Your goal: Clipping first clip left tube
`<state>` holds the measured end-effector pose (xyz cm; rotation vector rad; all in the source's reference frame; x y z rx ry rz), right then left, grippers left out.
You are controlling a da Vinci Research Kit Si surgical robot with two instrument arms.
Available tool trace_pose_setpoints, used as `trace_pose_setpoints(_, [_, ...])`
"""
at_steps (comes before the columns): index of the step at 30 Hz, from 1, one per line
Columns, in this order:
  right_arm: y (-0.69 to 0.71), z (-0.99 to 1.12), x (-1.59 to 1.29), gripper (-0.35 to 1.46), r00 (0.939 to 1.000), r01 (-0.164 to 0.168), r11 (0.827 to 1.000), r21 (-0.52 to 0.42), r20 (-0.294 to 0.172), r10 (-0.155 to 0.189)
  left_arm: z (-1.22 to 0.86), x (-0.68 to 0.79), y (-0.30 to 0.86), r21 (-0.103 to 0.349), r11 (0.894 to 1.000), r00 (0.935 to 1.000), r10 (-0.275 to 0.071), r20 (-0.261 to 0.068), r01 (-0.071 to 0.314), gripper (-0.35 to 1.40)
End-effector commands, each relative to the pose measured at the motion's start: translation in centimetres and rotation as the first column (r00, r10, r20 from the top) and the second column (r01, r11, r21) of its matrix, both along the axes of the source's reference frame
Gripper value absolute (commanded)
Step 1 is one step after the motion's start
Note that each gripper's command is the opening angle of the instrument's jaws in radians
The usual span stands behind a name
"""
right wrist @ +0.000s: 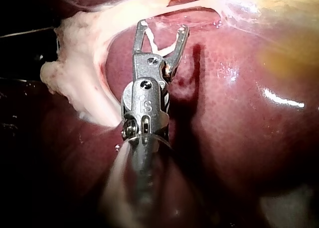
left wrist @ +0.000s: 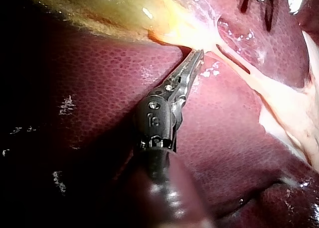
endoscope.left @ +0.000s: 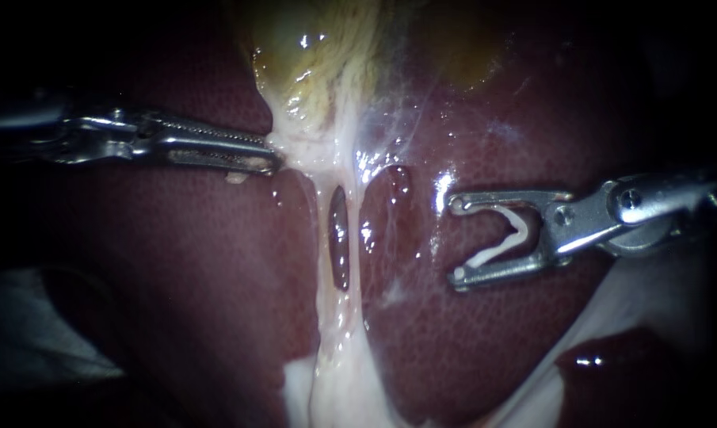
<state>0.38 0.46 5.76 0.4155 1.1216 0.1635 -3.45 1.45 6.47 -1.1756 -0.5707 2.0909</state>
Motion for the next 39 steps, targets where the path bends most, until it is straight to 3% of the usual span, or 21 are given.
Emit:
trace_pose_setpoints(1, [0.0, 0.0, 0.0, 0.5, 1.0, 0.0, 1.0, 0.0, 0.0, 0.0, -0.02, 0.01, 0.0, 0.001, 1.0, 1.0, 0.0, 0.001, 0.0, -0.35])
trace_pose_setpoints(6, [-0.01, 0.0, 0.0, 0.5, 1.0, 0.0, 1.0, 0.0, 0.0, 0.0, -0.25, 0.14, 0.07, 0.014, 1.0, 1.0, 0.006, 0.008, -0.006, -0.35])
trace_pose_setpoints(13, [-0.01, 0.0, 0.0, 0.5, 1.0, 0.0, 1.0, 0.0, 0.0, 0.0, -0.68, 0.37, 0.17, 0.008, 1.0, 0.9997, -0.021, 0.009, 0.021, -0.35])
trace_pose_setpoints(19, [-0.01, 0.0, 0.01, 0.5, 1.0, 0.0, 1.0, 0.0, 0.0, 0.0, -0.92, 0.45, 0.18, -0.005, 1.0, 0.9995, -0.027, 0.017, 0.027, -0.35])
trace_pose_setpoints(27, [-0.05, -0.02, 0.13, 0.5, 1.0, 0.006, 1.0, 0.003, -0.002, -0.006, -0.97, 0.44, 0.16, -0.01, 1.0, 0.9994, -0.028, 0.018, 0.028, -0.35])
trace_pose_setpoints(39, [-0.31, 0.08, 0.8, 0.5, 0.9992, 0.029, 1.0, 0.006, -0.029, -0.028, -0.94, 0.38, 0.17, -0.016, 1.0, 0.9995, -0.027, 0.017, 0.027, -0.35])
